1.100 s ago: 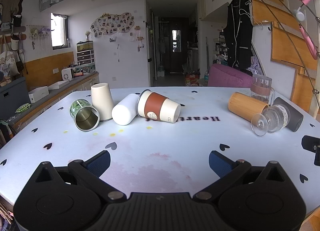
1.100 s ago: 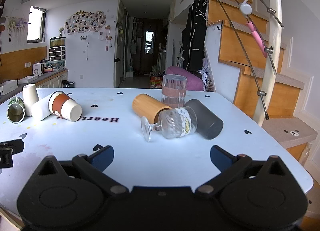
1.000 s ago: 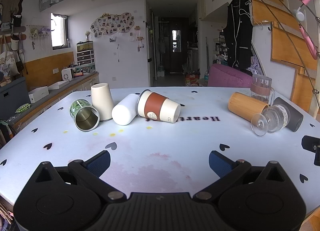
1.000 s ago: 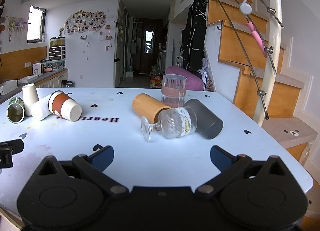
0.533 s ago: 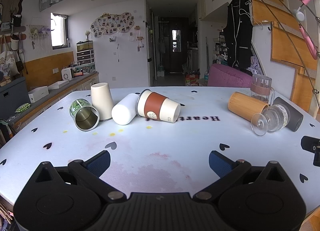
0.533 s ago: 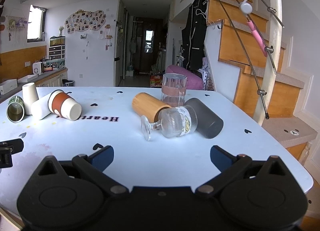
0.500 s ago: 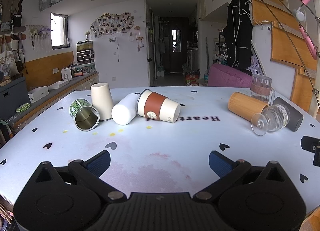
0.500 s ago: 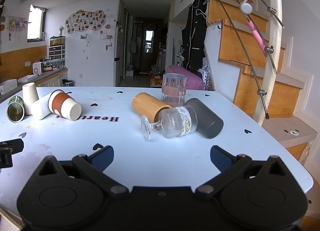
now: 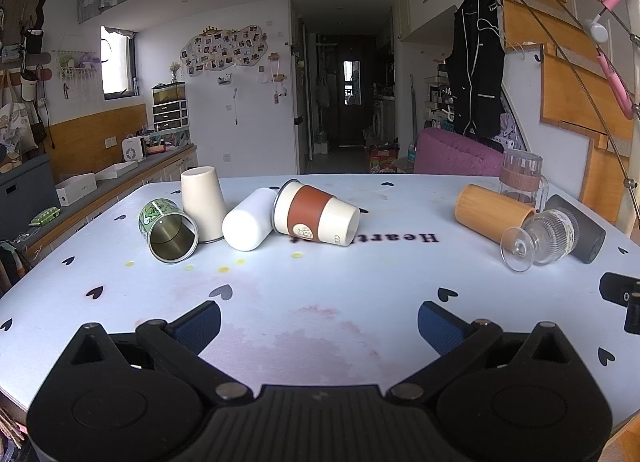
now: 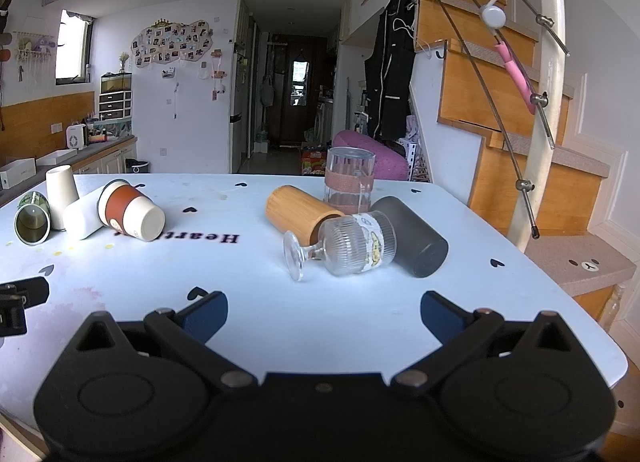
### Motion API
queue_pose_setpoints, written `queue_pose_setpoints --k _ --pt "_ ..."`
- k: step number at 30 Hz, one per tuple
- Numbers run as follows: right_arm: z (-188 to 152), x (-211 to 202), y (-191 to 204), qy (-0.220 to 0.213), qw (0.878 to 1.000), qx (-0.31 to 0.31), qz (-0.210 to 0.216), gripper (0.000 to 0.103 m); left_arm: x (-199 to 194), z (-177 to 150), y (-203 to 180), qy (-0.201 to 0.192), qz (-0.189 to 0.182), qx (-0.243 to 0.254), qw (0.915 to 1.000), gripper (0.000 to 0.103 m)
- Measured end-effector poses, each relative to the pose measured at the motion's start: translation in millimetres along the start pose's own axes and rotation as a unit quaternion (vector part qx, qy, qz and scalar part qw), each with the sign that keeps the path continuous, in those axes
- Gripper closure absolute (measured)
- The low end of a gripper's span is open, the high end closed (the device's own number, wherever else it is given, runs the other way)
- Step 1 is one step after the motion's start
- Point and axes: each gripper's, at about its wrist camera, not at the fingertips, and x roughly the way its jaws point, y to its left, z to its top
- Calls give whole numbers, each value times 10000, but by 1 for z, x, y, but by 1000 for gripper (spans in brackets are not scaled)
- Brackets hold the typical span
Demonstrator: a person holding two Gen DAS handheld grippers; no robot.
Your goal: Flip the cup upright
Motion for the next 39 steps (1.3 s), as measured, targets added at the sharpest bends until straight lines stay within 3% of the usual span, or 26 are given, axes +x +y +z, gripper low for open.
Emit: queue_pose_setpoints --k 39 --pt "-1 -1 1 8 10000 -7 -25 0 0 0 0 -5 0 -4 10000 0"
